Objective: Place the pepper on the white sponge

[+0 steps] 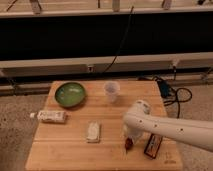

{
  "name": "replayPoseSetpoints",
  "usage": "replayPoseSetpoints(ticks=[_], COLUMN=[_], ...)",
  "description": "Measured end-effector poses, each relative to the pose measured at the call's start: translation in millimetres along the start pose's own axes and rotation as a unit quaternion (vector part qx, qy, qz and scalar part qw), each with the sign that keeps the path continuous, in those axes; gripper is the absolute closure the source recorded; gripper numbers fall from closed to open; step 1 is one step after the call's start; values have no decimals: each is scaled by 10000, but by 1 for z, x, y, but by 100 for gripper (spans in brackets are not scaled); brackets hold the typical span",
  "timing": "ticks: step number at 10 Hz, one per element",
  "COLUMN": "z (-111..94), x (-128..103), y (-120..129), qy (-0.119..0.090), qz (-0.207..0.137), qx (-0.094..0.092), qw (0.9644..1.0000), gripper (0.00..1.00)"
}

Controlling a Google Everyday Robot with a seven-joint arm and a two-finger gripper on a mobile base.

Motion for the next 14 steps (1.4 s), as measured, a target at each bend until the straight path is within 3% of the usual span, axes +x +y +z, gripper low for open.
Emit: replayPoseSetpoints(ticks=[1,3,7,11,14], z=[-6,-20,-45,-54,-54], x=[-2,-11,-48,-94,-99], y=[-3,-19,-75,-134,-159], qy=[-28,-27,-79,-167,-159], qz=[-39,-226,-817,-1505,-1733], qx=[-42,-64,-7,48,103], qw=[10000,9997,9966,9885,9847], gripper=[100,100,100,100,100])
